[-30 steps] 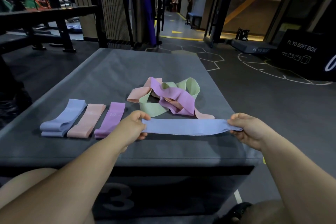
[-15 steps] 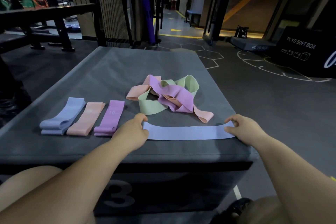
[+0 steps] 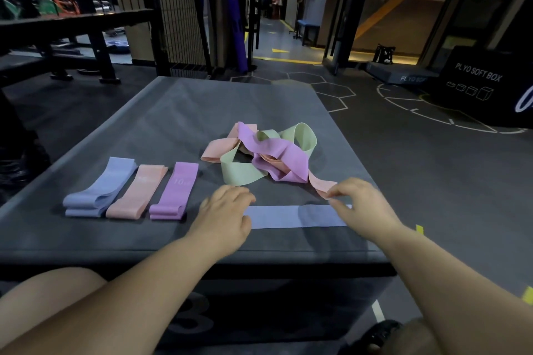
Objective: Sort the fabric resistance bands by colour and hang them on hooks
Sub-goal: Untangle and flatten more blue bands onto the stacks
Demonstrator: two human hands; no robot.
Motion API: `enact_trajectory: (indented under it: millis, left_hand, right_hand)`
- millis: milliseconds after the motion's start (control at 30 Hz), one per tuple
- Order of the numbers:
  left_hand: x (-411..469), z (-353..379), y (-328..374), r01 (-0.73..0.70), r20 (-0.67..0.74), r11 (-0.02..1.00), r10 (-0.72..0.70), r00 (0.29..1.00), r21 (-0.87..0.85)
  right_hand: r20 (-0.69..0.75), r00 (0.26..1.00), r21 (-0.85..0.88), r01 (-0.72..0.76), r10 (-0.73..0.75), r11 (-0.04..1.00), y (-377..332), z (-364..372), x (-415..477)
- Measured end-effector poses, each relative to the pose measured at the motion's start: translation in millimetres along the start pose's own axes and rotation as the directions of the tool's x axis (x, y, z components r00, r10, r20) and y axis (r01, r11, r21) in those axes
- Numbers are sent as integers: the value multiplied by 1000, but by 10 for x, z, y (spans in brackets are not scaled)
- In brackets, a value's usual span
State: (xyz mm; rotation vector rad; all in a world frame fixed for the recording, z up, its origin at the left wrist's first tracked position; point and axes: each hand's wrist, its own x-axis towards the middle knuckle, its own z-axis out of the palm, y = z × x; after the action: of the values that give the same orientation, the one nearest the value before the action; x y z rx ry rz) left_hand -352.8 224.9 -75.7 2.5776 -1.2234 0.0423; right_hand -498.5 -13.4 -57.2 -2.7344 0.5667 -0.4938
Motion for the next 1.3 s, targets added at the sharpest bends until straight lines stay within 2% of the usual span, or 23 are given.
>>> enact_trajectory:
  millis: [67,167,267,400,567,967,1300]
  left_hand:
    - [-15,47,37,-58,68,998,56,996,20]
    - [-9,116,41,-97,151,994,88,985,51]
    - [20,160,15,-90,205,994,76,976,59]
    - [20,179,-4,-101,266,991,74,961,90]
    - [39,199,-13,-110,277,988,75,958,111]
    - [36,184,-1,-102,294,988,64,954,115]
    - [30,175,14,-97,298,988,58,953,117]
  right_hand:
    - [16,991,46,132,-133,990,-136,111,-10]
    - [88,961,82,254,-261,964,-291,268,-30]
    - [234,922,20,313,-308,950,-351,389,-38]
    - [346,893,-80,333,-287,939,-291,407,-78]
    - [433,867,-115,323,-245,939,-163,362,-139]
    - [434,886,-158,251,-161,955,287,163,-254]
    - [444,894,-222,175,-60,959,389,38,-305]
